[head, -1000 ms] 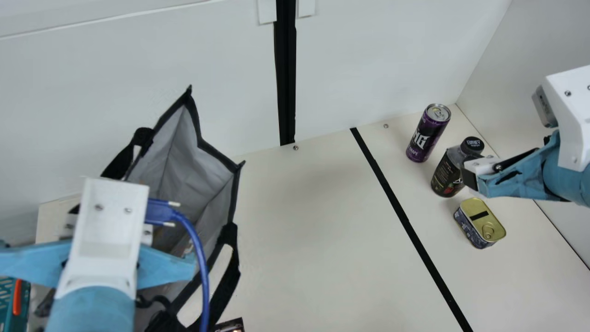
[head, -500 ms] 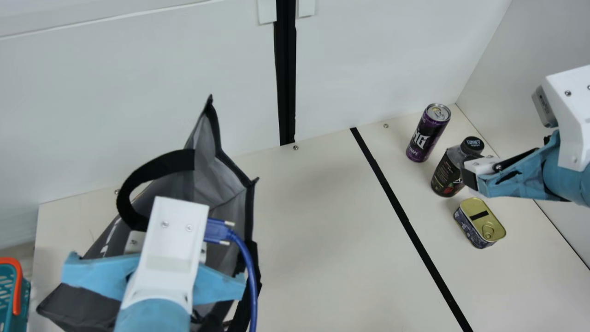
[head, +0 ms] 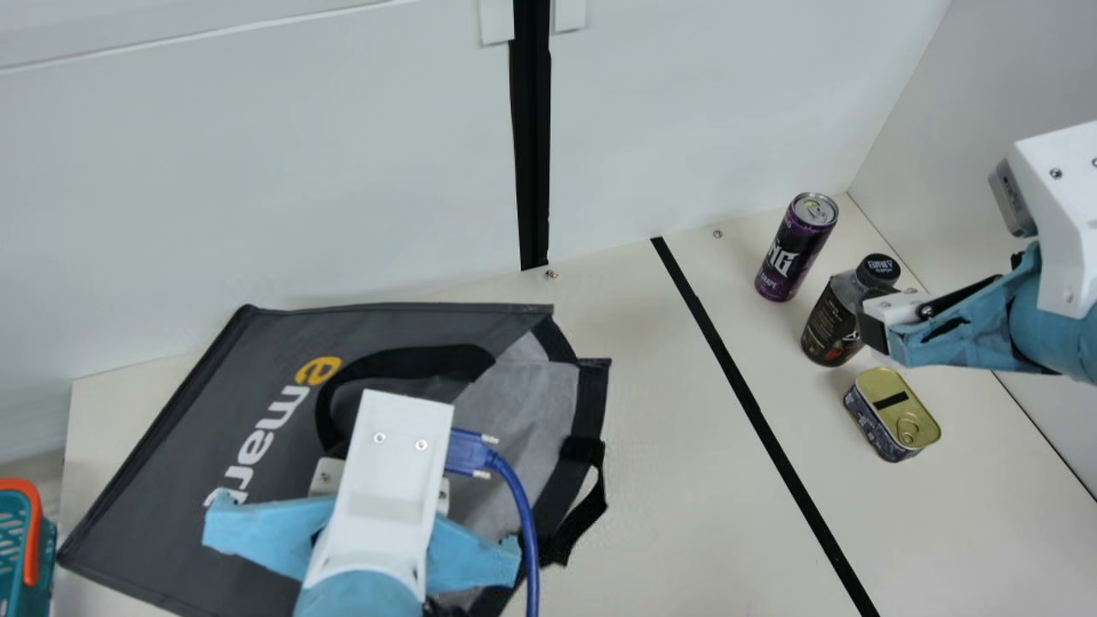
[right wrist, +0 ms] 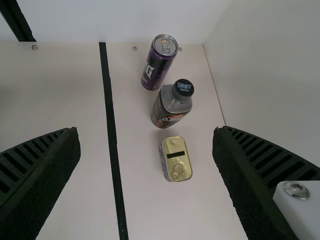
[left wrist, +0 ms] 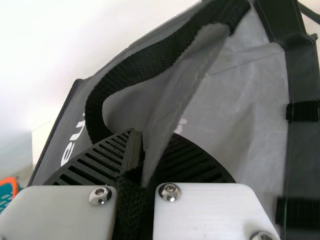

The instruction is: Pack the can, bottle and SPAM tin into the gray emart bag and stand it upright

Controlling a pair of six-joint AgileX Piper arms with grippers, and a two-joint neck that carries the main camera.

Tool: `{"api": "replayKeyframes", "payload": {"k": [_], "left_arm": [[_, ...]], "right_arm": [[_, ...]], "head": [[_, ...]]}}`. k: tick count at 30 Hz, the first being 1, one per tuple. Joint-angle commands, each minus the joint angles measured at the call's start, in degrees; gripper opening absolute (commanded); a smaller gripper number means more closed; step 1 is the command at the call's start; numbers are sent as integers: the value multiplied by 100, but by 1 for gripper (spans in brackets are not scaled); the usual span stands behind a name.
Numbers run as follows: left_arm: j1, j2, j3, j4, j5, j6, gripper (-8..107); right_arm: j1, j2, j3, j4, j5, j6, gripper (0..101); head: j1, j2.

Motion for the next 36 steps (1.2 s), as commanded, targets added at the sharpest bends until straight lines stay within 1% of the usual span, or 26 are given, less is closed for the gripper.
{"api": "replayKeyframes", "payload": {"k": [1, 7, 12, 23, 30, 36], "left_arm": [[-7, 10, -25, -48, -5, -56, -8], [-41, 17, -143, -276, -5, -258, -8], [180, -75, 33, -583, -396, -412, -8], [1031, -439, 905, -1358, -1684, -512, -8], [1532, -591, 1464, -1674, -2431, -484, -8], [1871, -652, 1827, -1884, -2978, -417, -8]], "right_arm": [[0, 0, 0, 0, 0, 0, 95], [0, 0, 0, 0, 0, 0, 95], [0, 0, 0, 0, 0, 0, 95], [0, 0, 0, 0, 0, 0, 95], [0, 0, 0, 0, 0, 0, 95], [0, 0, 0, 0, 0, 0, 95]], "head": [[-130, -14], [-130, -14], [-130, -14], [-130, -14], [-130, -14], [-130, -14]]}}
